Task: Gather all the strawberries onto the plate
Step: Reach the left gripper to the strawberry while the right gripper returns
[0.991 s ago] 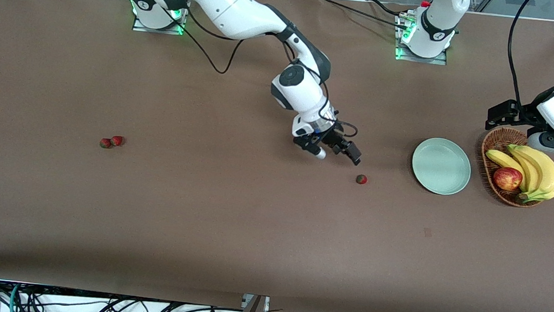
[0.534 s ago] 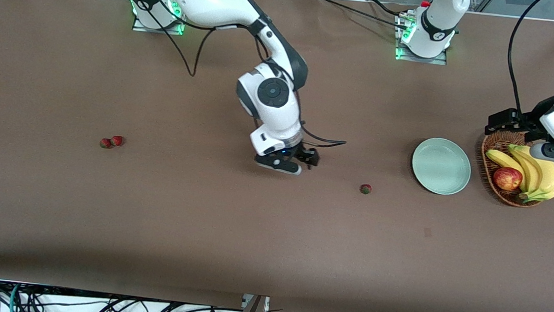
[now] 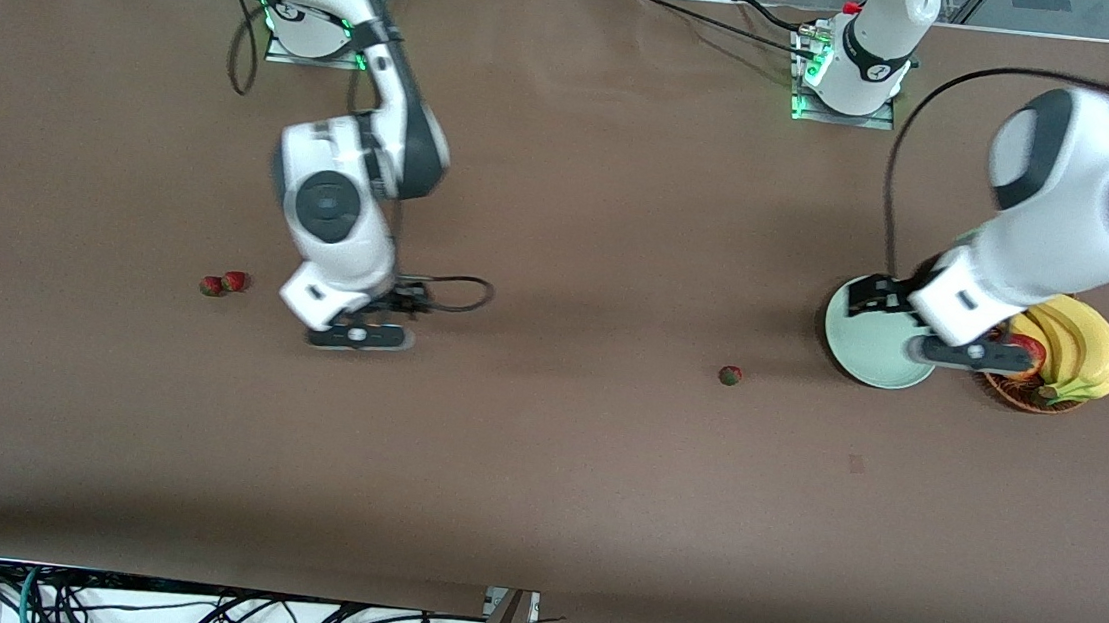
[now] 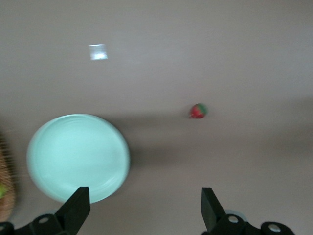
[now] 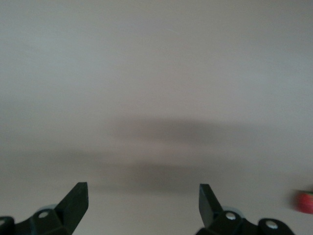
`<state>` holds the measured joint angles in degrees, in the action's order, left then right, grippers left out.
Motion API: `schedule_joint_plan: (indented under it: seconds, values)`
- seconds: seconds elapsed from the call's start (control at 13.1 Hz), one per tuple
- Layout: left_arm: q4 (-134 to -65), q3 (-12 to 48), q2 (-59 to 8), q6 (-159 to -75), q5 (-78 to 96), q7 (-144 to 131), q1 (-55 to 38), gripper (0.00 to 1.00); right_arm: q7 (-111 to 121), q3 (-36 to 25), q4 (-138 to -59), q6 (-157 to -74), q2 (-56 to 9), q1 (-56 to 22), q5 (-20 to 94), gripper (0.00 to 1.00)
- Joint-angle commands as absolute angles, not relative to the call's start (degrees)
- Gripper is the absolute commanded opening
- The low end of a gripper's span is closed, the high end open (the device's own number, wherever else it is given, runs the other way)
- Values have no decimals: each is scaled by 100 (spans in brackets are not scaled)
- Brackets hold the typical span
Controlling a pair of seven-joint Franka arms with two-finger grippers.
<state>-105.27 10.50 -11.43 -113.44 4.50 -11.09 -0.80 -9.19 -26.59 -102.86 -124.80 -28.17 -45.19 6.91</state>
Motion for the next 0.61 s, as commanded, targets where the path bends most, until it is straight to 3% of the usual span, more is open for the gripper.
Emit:
schedule_joint_plan:
  seconds: [0.0, 0.23, 0.53]
  values:
    - [-10494, 1318, -1703, -12100, 152, -1896, -227, 100, 6, -3460, -11520, -12629, -2180, -4597, 703, 100]
    - [-10450, 1318, -2397, -12943, -569, -2635, -465, 100, 88, -3814, -12215, -13007, -2092, -4518, 921, 100]
    - [-10441, 1310, -3180, -14025, -808, -2952, -544, 100, 333, -3806, -12393, -13087, -2399, -3675, 1800, 100]
